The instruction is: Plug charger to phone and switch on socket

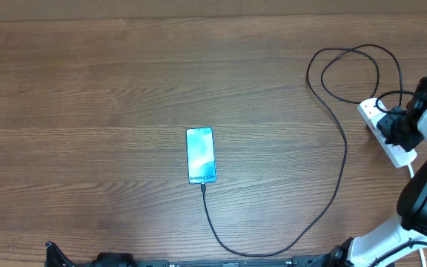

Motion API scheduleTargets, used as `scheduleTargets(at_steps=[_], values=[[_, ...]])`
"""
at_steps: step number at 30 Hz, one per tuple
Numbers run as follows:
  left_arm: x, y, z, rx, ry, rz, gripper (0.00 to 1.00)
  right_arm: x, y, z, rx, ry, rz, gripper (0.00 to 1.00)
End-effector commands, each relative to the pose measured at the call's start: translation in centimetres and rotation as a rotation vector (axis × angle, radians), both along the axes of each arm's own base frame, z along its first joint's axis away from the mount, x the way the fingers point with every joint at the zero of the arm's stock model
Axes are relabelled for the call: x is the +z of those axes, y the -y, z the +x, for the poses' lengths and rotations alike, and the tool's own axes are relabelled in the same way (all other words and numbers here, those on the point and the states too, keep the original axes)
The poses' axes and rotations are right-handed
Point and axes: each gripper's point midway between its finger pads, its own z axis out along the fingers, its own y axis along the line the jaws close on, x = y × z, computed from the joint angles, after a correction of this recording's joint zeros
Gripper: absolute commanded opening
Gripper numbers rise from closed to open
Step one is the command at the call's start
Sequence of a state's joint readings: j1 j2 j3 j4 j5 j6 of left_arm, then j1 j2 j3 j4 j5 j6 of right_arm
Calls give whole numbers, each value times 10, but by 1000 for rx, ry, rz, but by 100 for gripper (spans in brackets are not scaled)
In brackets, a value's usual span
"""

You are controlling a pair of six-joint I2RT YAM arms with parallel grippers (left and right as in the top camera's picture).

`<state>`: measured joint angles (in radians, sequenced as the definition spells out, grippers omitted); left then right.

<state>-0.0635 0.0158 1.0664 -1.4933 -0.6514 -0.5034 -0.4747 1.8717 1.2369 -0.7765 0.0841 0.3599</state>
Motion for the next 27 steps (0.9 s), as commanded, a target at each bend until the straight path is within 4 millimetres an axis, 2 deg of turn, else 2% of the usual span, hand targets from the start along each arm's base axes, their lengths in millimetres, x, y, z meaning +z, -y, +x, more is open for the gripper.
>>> scheduleTargets(at_steps=[1,8,12,16,17,21,24,27], values=[[1,-2,-3,19,21,-7,99,35,7,-3,-72,61,-75,4],[1,-2,-3,19,21,-7,100,101,5,-6,-94,214,-134,4],[3,-1,-2,21,36,-13,100,140,-8,-9,-68,306,-160,4],[24,-1,6,24,147,-27,100,185,-34,-9,-5,429,-198,4],[31,-1,8,29,195,-47,100,203,-46,-10,24,480,-211,4],[46,-1,12,59,346,-161,100,251,-79,-19,113,625,-246,4],[49,5,22,36,392,-211,100,284,-100,-34,176,727,-279,4],[45,15,42,-45,347,-156,100,310,-113,-51,201,822,-295,4]])
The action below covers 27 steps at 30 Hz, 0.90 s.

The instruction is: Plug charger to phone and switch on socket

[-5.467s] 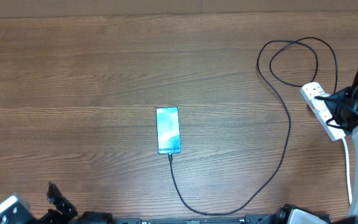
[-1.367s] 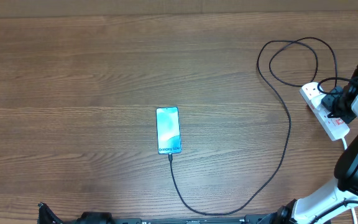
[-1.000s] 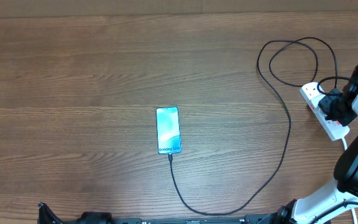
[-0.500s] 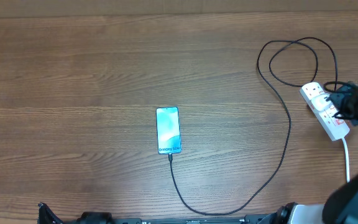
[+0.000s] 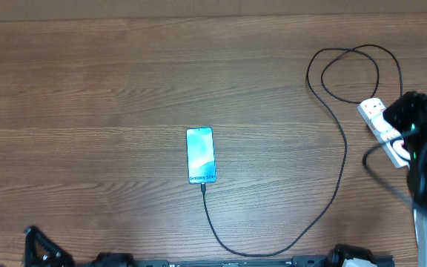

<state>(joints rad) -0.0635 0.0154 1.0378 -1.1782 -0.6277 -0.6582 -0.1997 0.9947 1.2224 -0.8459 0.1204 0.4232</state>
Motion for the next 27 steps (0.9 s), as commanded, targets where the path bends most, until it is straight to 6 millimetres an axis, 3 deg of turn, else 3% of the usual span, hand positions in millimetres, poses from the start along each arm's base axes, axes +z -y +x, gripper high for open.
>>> scheduleTargets(at_steps=[1,8,11,15,22,27], values=[[-10,14,26,-95,-36,55,100,30,-9,-21,15,101,-41,4],[11,56,93,-336,73,310,100,66,-17,-60,42,231,-112,4],[8,71,116,-407,104,416,99,75,-19,-74,50,263,-139,4],[-15,84,139,-476,90,483,100,82,-21,-88,48,297,-145,4],[-73,61,157,-366,-71,453,99,92,-24,-104,47,341,-154,4],[-96,60,163,-370,-126,446,100,103,-27,-117,46,346,-155,5]])
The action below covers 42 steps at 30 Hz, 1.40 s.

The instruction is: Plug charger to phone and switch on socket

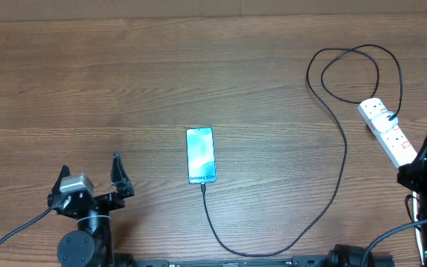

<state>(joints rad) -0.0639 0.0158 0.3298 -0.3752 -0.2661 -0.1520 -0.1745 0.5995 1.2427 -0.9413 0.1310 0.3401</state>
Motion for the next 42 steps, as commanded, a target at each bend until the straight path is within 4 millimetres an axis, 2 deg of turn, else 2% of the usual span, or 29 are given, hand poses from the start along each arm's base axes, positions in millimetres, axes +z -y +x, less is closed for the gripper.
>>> scheduleTargets(at_steps=[1,11,16,22,25,27,29,30,31,37,42], values=[[-11,-6,1,36,-24,28,100,25,-2,-14,1,58,-17,5],[-56,-6,11,34,-111,35,100,44,-9,-39,11,71,-16,5],[-89,-5,18,31,-153,38,100,53,-11,-50,11,83,-18,5],[-89,-5,19,31,-151,53,100,62,-21,-60,62,98,-15,8],[-89,-5,19,31,-150,52,99,64,-24,-60,80,105,-12,13],[-89,-5,19,31,-150,52,99,63,-27,-60,93,105,-9,38],[-89,-5,19,31,-150,52,99,62,-27,-60,97,99,-7,70],[-89,-5,19,31,-150,52,100,60,-27,-60,97,92,-5,96],[-89,-5,19,31,-151,52,100,60,-27,-60,97,90,-5,100],[-89,-5,19,31,-150,52,100,50,-28,-62,97,52,4,100],[-89,-5,19,31,-150,52,100,30,-28,-66,96,-29,21,100]])
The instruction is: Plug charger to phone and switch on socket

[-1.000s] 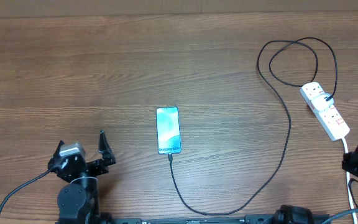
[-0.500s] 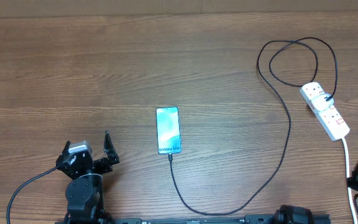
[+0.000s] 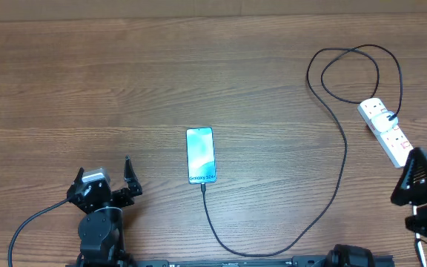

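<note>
The phone [image 3: 201, 155] lies face up at the table's middle with a lit blue screen. The black charger cable [image 3: 345, 159] is plugged into its near end, sweeps right and loops back to the white power strip [image 3: 388, 130] at the right edge. Small red marks show on the strip's near half. My left gripper [image 3: 104, 173] is open at the near left, a hand's width left of the phone and holding nothing. My right gripper [image 3: 414, 159] is a dark shape just in front of the strip's near end; its jaws cannot be made out.
The wooden table [image 3: 124, 81] runs to a pale wall edge at the back. The cable's loop [image 3: 354, 70] lies on the table behind the strip. Both arm bases stand at the near edge.
My left gripper has shifted a little to the right and nearer the front edge, still open. The right arm has settled slightly lower, in front of the strip. Phone, cable and strip are unmoved.
The phone was plugged in with its screen lit throughout. My right gripper was down on the power strip, then over it, then drawn back to the near right. The left arm came into view open at the near left and now sits closer to the phone.
</note>
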Motion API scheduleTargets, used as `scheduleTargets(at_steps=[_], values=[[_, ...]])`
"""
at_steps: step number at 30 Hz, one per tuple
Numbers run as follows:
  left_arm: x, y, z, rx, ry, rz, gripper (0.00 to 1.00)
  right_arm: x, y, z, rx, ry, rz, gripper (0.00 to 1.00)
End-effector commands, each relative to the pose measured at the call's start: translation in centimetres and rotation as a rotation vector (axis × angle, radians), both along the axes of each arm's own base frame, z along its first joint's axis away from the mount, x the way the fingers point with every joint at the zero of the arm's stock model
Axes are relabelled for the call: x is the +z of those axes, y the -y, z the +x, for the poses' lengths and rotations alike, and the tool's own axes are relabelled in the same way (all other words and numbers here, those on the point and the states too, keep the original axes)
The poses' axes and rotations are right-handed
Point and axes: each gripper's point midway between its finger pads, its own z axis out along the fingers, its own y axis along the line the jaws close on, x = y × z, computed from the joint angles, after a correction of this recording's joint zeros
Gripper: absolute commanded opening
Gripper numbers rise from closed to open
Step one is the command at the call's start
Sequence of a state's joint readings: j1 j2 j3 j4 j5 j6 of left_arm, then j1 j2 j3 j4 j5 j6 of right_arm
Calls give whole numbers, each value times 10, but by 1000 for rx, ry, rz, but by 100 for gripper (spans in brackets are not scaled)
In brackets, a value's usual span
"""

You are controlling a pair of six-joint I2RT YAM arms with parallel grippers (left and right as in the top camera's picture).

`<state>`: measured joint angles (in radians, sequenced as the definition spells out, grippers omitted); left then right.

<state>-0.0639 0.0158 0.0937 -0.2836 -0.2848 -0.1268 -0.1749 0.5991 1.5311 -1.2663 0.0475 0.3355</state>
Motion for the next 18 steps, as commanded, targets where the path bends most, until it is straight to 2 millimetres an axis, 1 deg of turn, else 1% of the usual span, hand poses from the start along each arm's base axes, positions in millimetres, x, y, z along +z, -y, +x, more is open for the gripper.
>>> scheduleTargets(at_steps=[1,6,8,10,12,14,18], values=[[-1,-3,0,15,-1,17,100,-3,-4,-8,15,-14,2,100],[-1,-3,0,15,-1,17,100,-29,-5,-17,12,-128,21,100],[-1,-3,0,15,-1,17,100,-36,-1,-21,-11,-158,17,100],[-1,-3,0,15,-1,17,100,-39,-2,-19,4,-170,16,100],[-1,-3,0,15,-1,17,99,-46,-3,-16,11,-192,13,100],[-1,-3,0,15,-1,17,100,-58,-4,-10,35,-218,-5,100],[-1,-3,0,15,-1,17,100,-73,-11,11,118,-167,-57,100]])
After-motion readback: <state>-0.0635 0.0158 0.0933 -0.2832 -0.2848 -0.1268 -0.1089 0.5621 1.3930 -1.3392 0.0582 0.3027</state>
